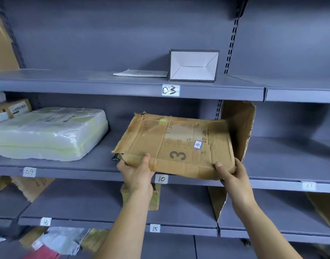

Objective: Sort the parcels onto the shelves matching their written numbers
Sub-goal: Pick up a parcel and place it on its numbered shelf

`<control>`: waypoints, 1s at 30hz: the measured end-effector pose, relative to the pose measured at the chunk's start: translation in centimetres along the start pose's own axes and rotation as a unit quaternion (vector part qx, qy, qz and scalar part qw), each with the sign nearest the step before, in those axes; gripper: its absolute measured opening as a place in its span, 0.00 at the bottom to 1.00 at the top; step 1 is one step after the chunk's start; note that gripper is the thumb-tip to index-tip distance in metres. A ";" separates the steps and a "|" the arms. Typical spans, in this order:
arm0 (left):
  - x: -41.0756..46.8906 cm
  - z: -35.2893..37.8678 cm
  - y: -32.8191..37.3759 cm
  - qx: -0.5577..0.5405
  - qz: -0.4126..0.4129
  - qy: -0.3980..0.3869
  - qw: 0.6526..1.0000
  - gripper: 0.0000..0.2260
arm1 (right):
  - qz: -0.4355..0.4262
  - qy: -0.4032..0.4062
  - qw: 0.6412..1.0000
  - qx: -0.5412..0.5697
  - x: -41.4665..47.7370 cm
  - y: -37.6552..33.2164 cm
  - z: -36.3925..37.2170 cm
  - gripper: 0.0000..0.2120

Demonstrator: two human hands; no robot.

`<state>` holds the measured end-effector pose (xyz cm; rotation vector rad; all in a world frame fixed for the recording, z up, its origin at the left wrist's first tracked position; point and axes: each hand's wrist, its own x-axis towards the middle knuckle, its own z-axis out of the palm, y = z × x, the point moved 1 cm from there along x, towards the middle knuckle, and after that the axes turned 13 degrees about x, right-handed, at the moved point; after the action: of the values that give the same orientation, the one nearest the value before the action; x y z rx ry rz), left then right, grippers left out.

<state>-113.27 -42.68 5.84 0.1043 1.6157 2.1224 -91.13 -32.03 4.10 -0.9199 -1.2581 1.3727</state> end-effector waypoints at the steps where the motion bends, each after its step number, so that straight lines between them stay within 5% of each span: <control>1: 0.2 0.3 -0.1 0.005 0.003 -0.010 1.000 0.29 | -0.008 0.005 1.000 0.007 0.2 0.2 0.2 0.35; 11: 4.1 0.2 -2.0 0.220 0.058 -0.071 0.971 0.32 | -0.031 0.129 0.991 -0.002 2.2 0.8 1.5 0.30; 17: 5.8 -0.8 -1.3 0.419 0.141 -0.075 0.894 0.35 | -0.030 0.170 0.985 -0.024 3.4 0.9 2.7 0.31; 24: 7.5 -1.5 -0.1 0.578 0.175 -0.127 0.787 0.21 | -0.031 0.189 0.979 -0.072 4.5 1.7 3.4 0.30; 30: 7.3 -1.4 0.4 0.678 0.165 -0.145 0.701 0.31 | -0.029 0.189 0.978 -0.079 5.2 2.0 3.5 0.30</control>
<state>-120.35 -41.06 4.16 1.1684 2.6560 0.5219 -95.85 -27.57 3.23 -1.1814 -1.0987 1.0017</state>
